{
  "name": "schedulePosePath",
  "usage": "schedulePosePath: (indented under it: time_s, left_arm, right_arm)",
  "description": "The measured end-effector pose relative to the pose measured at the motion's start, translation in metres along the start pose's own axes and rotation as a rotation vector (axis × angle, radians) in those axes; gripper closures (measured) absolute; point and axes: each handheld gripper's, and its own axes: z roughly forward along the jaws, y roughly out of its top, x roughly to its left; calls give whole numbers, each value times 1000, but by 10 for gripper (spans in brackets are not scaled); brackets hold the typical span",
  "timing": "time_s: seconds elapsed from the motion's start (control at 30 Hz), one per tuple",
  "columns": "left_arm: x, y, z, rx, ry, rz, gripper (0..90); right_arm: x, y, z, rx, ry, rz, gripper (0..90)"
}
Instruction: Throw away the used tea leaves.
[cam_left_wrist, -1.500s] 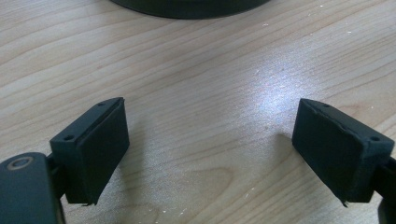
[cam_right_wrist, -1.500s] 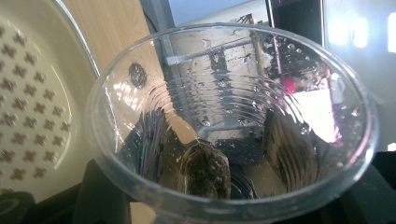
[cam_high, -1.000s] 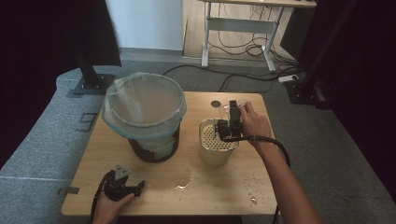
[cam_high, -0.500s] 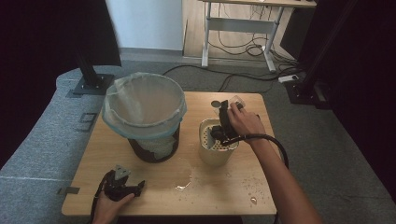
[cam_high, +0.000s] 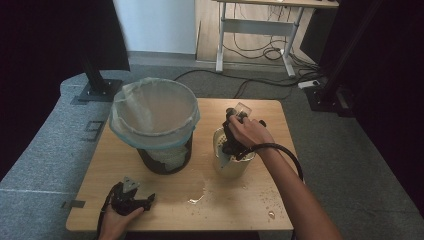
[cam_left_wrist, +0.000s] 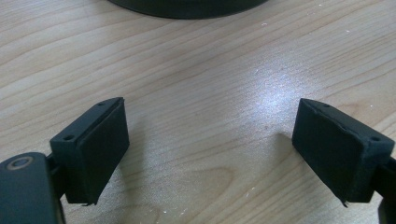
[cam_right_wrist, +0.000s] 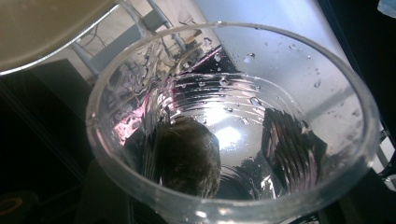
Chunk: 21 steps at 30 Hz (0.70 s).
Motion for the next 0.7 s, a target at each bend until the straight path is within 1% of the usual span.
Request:
schedulePosePath:
  time_s: [0.03,0.07,0.1,0.13,0.17,0.2,0.23,0.27,0.3,0.33,0.4,0.43,0.5,0.53,0.57,0.63,0.7]
  left_arm:
    - [0,0,0,0,0,0,105]
    - [0,0,0,1,0,0,105]
    - [0,0,0,1,0,-1,104]
    - [0,0,0,0,1,-2,104]
    - [0,1,1,2,1,-2,103]
    - [0,1,1,2,1,-2,102]
    - [0,1,1,2,1,-2,102]
    - [0,0,0,2,1,-1,102]
    - [0,0,0,1,1,0,103]
    - [0,0,0,2,1,0,102]
    - [0,0,0,1,1,-2,101]
    - [0,0,0,1,1,-2,101]
    - [0,1,0,2,0,-1,101]
    - [0,1,0,2,0,-1,101]
    - [0,0,0,1,1,-1,101]
    - [0,0,0,2,1,0,102]
    - [0,0,0,1,1,-2,101]
  right_arm:
    - [2,1,-1,-6,-2,14,413]
    - [2,1,-2,-7,0,-11,413]
    - [0,1,-3,0,-10,-34,416]
    - [0,1,-3,0,-10,-34,416]
    - [0,3,-2,0,-24,-36,417]
    - [2,6,-3,-3,-24,-82,416]
    - [2,8,-4,0,-27,-109,416]
    - [-2,7,-4,-2,-23,-83,421]
    - [-4,4,-3,9,-31,-23,421]
    - [-3,3,-1,19,-15,-77,420]
    - [-1,3,-2,22,-10,-79,420]
    - [-4,1,-1,44,-17,-57,421]
    - [-3,2,-1,49,-16,-59,421]
    - [-2,4,-2,33,-22,-79,420]
    - [-2,6,-3,33,-23,-73,422]
    - [-3,4,-2,59,-37,-46,422]
    - [-2,2,-1,74,-36,-49,423]
